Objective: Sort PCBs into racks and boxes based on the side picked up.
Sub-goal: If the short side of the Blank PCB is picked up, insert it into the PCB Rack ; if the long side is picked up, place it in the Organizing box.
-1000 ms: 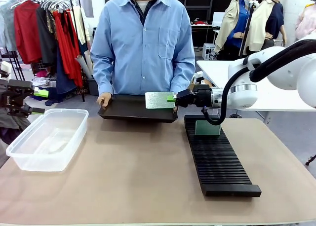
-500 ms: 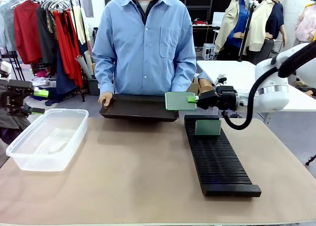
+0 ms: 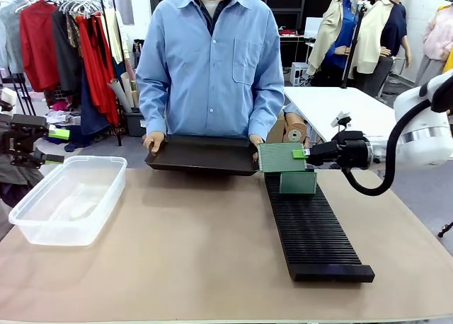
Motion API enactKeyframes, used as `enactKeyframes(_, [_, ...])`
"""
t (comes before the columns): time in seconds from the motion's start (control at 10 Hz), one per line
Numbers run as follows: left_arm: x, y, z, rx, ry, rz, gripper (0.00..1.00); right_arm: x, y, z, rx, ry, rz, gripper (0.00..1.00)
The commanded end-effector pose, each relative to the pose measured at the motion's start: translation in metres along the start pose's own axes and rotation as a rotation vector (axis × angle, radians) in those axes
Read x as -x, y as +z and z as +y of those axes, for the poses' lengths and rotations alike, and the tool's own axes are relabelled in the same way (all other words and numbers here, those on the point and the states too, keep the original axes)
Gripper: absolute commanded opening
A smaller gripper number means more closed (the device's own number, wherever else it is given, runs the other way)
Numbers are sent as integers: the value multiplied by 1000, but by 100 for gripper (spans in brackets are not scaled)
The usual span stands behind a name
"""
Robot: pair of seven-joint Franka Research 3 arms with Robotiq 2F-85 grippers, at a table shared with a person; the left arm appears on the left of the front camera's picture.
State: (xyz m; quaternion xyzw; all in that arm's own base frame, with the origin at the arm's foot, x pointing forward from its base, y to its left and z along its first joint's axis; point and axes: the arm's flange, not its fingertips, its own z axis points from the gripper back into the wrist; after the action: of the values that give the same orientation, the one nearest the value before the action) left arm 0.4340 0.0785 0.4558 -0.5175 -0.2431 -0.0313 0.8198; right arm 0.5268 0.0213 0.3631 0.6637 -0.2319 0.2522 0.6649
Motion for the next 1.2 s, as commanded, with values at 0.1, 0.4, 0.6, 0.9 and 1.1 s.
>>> enactKeyframes(0.1, [1, 1, -2, 5, -4, 1, 100, 22, 19, 6, -3, 62, -11, 0])
enactKeyframes(0.4, [1, 1, -2, 5, -4, 1, 100, 47, 44, -11, 61, 200, 10, 0])
enactKeyframes(0.6, [1, 1, -2, 5, -4, 1, 100, 65, 53, -24, 61, 336, 36, 0])
enactKeyframes(0.9, [1, 1, -2, 5, -4, 1, 100, 84, 63, -36, 22, 456, 61, 0])
enactKeyframes(1.1, [1, 1, -2, 5, -4, 1, 100, 91, 72, -46, 21, 539, 20, 0])
